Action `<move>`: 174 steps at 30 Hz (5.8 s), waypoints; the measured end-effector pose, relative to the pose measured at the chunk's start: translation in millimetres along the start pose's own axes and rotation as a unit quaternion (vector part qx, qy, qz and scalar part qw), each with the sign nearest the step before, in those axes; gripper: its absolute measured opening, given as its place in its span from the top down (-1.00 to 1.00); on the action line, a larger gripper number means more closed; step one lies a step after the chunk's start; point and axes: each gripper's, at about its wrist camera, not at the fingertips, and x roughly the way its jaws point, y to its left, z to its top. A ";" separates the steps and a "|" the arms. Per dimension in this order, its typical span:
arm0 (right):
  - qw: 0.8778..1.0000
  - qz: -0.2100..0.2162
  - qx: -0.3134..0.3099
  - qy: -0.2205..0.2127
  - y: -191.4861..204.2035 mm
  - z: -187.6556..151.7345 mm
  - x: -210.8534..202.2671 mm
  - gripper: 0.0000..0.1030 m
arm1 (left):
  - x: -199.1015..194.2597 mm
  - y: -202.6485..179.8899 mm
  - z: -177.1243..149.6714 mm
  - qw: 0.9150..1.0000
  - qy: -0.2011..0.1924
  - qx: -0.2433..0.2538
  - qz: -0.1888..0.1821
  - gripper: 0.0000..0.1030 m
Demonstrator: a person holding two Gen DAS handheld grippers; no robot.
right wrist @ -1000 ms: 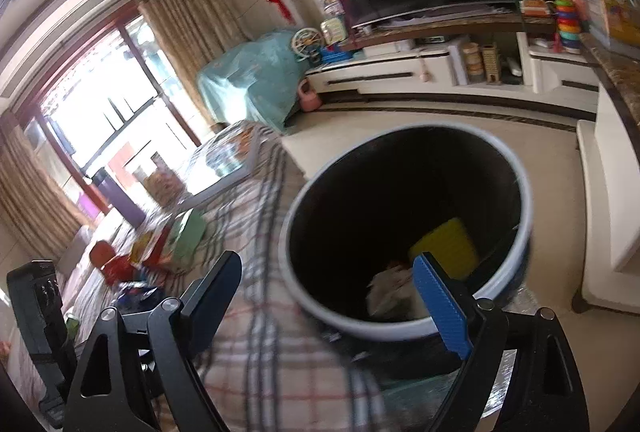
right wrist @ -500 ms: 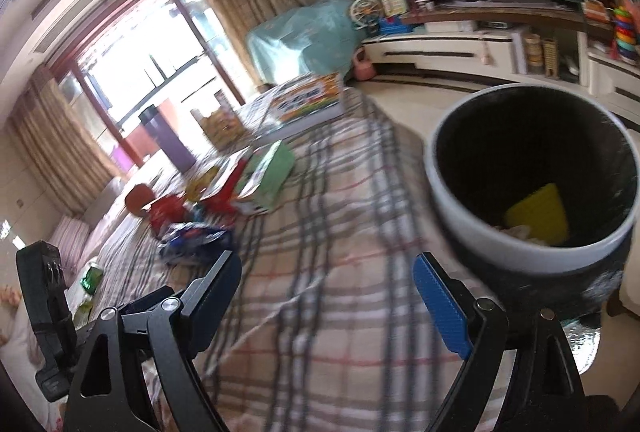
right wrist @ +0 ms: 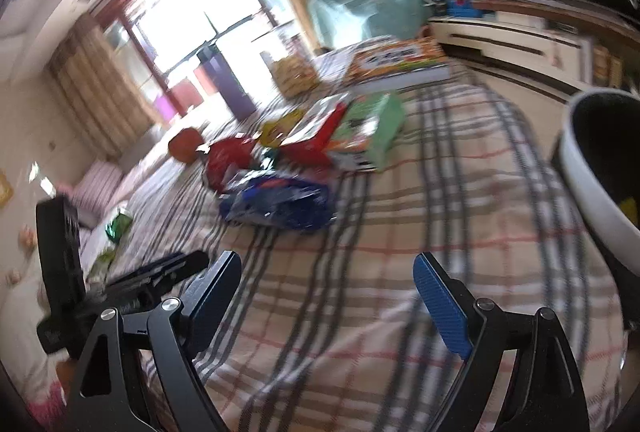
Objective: Collect trash
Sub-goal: 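Move both grippers back to the table toward the red and blue bags, then grasp the red snack bag with the left gripper while the right gripper grasps the blue plastic bag, then carry the red bag and blue bag in both grippers over the trash bin, then open both grippers to drop the red bag and blue bag into the bin, then move both grippers back to the table toward the foil snack bag and green carton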
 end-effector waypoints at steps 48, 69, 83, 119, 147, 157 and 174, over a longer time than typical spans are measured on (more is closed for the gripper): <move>0.999 0.007 -0.034 0.036 -4.0 13.6 20.7 0.32 | 9.7 -19.6 42.3 0.993 -0.025 0.105 -0.035 0.98; 0.995 -0.036 -0.091 0.031 -7.6 21.3 26.7 -0.72 | -8.3 -33.8 20.0 0.993 -0.015 0.099 -0.058 0.98; 0.998 -0.060 -0.008 -0.004 -46.4 10.2 -22.0 0.00 | -9.1 -92.9 10.6 0.985 -0.011 0.141 -0.103 0.98; 0.977 -0.167 0.111 -0.076 -161.2 4.0 -134.6 0.00 | 16.8 -246.0 15.1 0.957 0.010 0.223 -0.185 0.98; 0.970 -0.190 0.139 -0.068 -210.3 28.5 -126.6 -0.05 | 54.8 -313.5 31.2 0.946 0.027 0.265 -0.183 0.98; 0.970 -0.193 0.139 -0.048 -218.9 33.3 -116.7 -0.05 | 68.8 -324.1 35.4 0.945 0.038 0.275 -0.174 0.98; 0.967 -0.180 0.163 -0.076 -215.1 33.6 -135.3 -0.51 | 60.4 -292.7 28.6 0.957 0.031 0.246 -0.154 0.02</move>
